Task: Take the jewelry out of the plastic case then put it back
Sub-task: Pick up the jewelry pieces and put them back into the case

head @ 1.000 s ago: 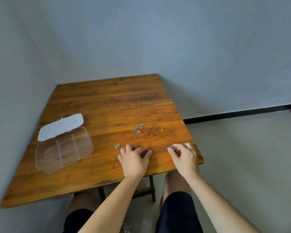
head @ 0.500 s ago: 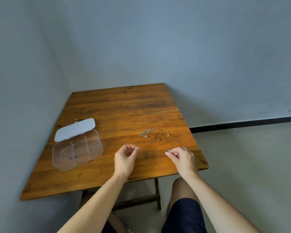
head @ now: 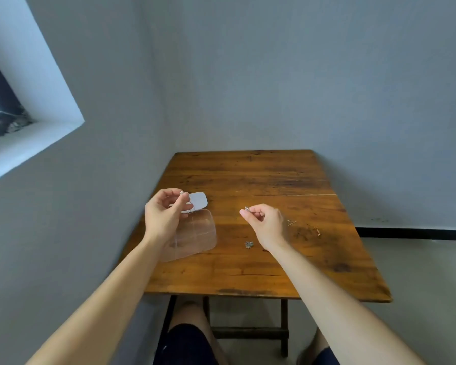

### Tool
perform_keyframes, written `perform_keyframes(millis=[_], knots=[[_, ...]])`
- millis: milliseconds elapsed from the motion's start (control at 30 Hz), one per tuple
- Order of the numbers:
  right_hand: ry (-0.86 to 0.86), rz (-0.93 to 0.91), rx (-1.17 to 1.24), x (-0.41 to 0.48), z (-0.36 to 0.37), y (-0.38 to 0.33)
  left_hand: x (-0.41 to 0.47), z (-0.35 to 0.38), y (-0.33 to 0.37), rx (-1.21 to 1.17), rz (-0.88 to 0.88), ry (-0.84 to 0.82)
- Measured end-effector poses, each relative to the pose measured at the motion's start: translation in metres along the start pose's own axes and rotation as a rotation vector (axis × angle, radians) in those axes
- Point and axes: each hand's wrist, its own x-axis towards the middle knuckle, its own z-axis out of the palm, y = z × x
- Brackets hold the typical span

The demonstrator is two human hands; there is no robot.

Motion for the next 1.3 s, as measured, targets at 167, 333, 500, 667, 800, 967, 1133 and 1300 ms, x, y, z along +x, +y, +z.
perform_keyframes(millis=[167, 333, 500, 667, 800, 967, 1133, 1300], knots=[[-0.035, -0.046, 0.056, 0.019, 0.031, -0.034, 0.014, -0.026, 0.013, 0.041, 0.065, 0.048], [-0.072, -0.066, 0.080, 0.033, 0.054, -0.057, 0.032, -0.036, 0.018, 0.019, 0.086, 0.053], [-0.122, -0.065, 0.062, 0.045, 0.079, -0.066, 0.052, -0.033, 0.026, -0.030, 0.093, 0.046], [-0.205, -0.016, 0.006, 0.052, 0.102, -0.060, 0.075, -0.029, 0.032, -0.041, 0.117, 0.022], [-0.304, 0.015, -0.106, 0.045, 0.116, -0.040, 0.089, -0.029, 0.025, -0.025, 0.113, 0.009], [-0.294, 0.022, -0.105, 0.035, 0.118, -0.020, 0.089, -0.025, -0.024, 0.122, 0.016, 0.020], [-0.342, 0.068, -0.072, 0.028, 0.112, -0.003, 0.076, -0.027, -0.089, 0.313, -0.177, -0.074], [-0.385, 0.105, -0.085, 0.018, 0.100, 0.003, 0.065, -0.026, -0.105, 0.537, -0.208, -0.202]])
